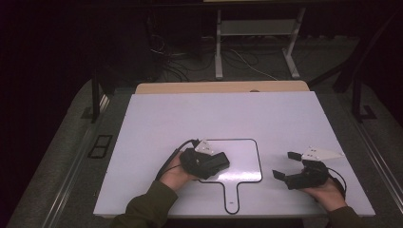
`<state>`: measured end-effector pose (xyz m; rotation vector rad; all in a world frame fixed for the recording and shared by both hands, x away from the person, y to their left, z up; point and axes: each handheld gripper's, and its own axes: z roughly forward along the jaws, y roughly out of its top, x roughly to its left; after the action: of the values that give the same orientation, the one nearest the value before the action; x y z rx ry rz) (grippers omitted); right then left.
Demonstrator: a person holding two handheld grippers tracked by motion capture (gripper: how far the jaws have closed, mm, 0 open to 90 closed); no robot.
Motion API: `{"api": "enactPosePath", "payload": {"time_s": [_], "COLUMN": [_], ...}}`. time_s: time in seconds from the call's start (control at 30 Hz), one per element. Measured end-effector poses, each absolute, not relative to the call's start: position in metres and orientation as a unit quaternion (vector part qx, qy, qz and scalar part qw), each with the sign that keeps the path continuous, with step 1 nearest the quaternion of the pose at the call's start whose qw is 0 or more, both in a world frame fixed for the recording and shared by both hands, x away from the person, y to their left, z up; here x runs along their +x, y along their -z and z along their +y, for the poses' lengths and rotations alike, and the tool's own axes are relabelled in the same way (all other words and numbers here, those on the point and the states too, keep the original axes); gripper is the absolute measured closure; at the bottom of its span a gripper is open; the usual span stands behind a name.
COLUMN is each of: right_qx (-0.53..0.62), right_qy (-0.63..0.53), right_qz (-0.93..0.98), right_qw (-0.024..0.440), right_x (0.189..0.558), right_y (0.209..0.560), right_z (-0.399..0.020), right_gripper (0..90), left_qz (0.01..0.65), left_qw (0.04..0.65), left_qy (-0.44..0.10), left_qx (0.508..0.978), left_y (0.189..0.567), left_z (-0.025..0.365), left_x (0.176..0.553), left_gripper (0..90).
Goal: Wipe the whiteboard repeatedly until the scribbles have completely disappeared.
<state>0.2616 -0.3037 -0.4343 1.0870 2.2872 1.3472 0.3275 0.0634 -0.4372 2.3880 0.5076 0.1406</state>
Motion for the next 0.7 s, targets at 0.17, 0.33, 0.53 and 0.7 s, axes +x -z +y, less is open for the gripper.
{"api": "enactPosePath", "payload": {"time_s": [0.17,0.33,0.53,0.7], "right_qx": [0.376,0.376,0.375,0.375], "right_qy": [-0.466,-0.467,-0.465,-0.465], "right_qz": [0.79,0.789,0.79,0.79], "right_qw": [0.135,0.135,0.136,0.137], "right_x": [0.262,0.262,0.262,0.262], "right_y": [0.434,0.435,0.434,0.434], "right_z": [-0.304,-0.304,-0.304,-0.304], "right_gripper": [3.4,3.4,3.4,3.4], "left_qz": [0.206,0.186,0.175,0.202], "left_qw": [0.342,0.336,0.336,0.341], "left_qy": [-0.059,-0.051,-0.042,-0.057], "left_qx": [0.915,0.922,0.925,0.916], "left_y": [0.438,0.436,0.436,0.437], "left_z": [0.064,0.06,0.057,0.061], "left_x": [0.336,0.325,0.318,0.332], "left_gripper": [39.5,39.5,39.5,39.5]}}
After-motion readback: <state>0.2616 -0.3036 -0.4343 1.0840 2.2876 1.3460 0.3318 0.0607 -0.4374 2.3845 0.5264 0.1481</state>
